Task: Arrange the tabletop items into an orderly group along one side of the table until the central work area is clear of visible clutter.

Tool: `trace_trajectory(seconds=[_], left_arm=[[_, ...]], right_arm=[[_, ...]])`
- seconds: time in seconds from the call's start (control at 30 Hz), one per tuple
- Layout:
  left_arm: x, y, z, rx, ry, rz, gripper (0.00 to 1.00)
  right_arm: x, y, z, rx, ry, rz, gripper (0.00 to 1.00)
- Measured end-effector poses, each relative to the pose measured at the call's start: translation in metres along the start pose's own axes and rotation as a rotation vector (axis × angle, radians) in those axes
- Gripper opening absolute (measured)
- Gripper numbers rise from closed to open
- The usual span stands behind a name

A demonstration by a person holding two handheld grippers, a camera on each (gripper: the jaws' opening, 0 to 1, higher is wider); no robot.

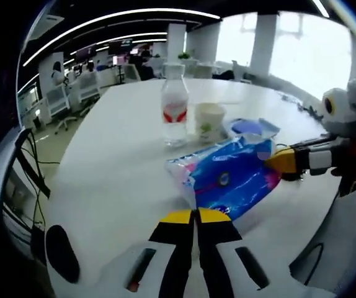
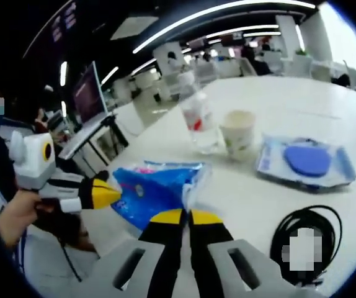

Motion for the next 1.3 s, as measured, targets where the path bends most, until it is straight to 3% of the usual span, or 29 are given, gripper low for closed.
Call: trace_trajectory(seconds=[0.33,0.6,0.97,1.3], left_arm=[[0.019,-0.006,-0.003,-0.026,-0.062,0.022,0.01],[0.037,-0.011,-0.001,-0.035,-0.068,0.060,0.01],[0.061,-0.023,-0.006,-0.018,-0.091,0.092,0.01],[0.088,-0.037,-0.004,-0.053,-0.088,0.126,0.01]], right_arm=[[0.012,0.016,0.002,-0.015,0.009,0.015,0.00],[0.027,0.029,0.010,-0.037,-0.040,0.015,0.00],[0.050,0.046,0.016,-0.006,-0.113,0.046,0.01],[0.072,0.065,0.022,0.002,-0.141,0.082,0.01]])
Point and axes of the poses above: the point that each gripper's makers call its tool centre point, and the gripper's own axes: y roughly backward along the fingers, x roughly to its right, z roughly out of its underside, the point moved 4 cm from there along y, roughly backward along the fingers, and after that the axes turned 10 degrees about y, right-handed, at the moved point
